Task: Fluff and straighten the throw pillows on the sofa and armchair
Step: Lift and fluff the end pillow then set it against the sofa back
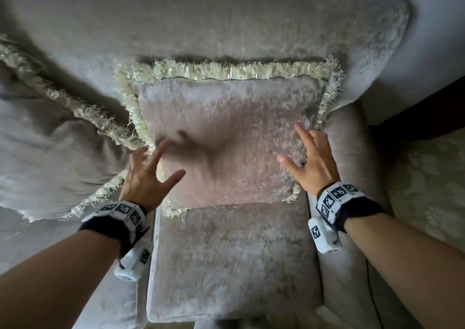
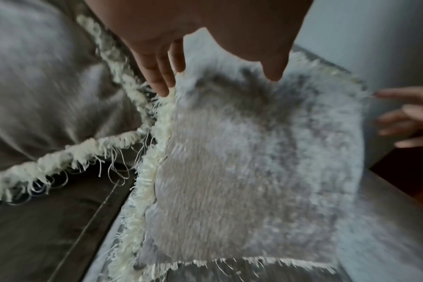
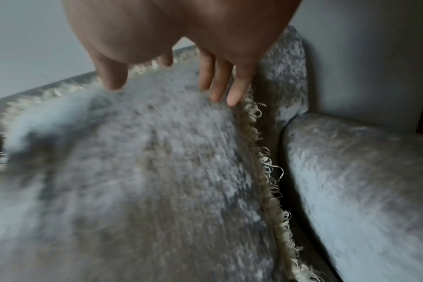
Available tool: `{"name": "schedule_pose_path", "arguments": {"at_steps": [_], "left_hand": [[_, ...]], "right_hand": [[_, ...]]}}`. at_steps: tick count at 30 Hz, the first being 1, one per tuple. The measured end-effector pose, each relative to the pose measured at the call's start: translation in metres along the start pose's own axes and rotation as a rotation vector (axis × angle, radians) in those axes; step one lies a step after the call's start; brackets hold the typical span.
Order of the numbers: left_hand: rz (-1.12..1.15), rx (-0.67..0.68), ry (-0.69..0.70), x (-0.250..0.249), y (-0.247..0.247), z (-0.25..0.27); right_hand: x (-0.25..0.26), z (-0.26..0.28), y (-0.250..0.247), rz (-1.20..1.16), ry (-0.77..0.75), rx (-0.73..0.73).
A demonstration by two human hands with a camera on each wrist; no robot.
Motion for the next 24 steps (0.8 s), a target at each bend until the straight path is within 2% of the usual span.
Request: {"name": "schedule_pose_path", "arguments": {"at_steps": [5,8,12,17,21,24], "left_hand": [[0.147,-0.107,0.005,0.017,0.060,-0.062],[0.280,-0.195,0.013,0.027,0.085,-0.078],[0.414,-0.269,0.103,0.029,0.102,-0.084],[0.557,-0.297,0.065,0.007,0.097,-0.051],[0.706,-0.267,-0.160,-0.014,0.101,-0.021],[0.746,-0.254,-0.270,-0.030,0.111,0.002]], "right_hand": [[-0.062,-0.035,0.060,-0.161,0.081,-0.161],[-0.076,-0.052,0.090,-0.263,0.026,-0.232],[-0.079,-0.060,0.099,-0.352,-0.086,-0.348],[-0.052,-0.056,0.053,-0.346,-0.200,-0.360],[-0.020,-0.071,-0.013,-0.256,-0.372,-0.264],[-0.002,-0.085,-0.050,-0.181,-0.433,-0.170]]}}
Point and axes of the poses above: each hand's wrist, its own z-axis away from the middle knuckle, its own y-axis out of the palm, x = y × z, the point moved 4 cm from there along -z, towards the middle knuckle, and after that the axes turned 5 degrees about -y, right-handed, at the moved point
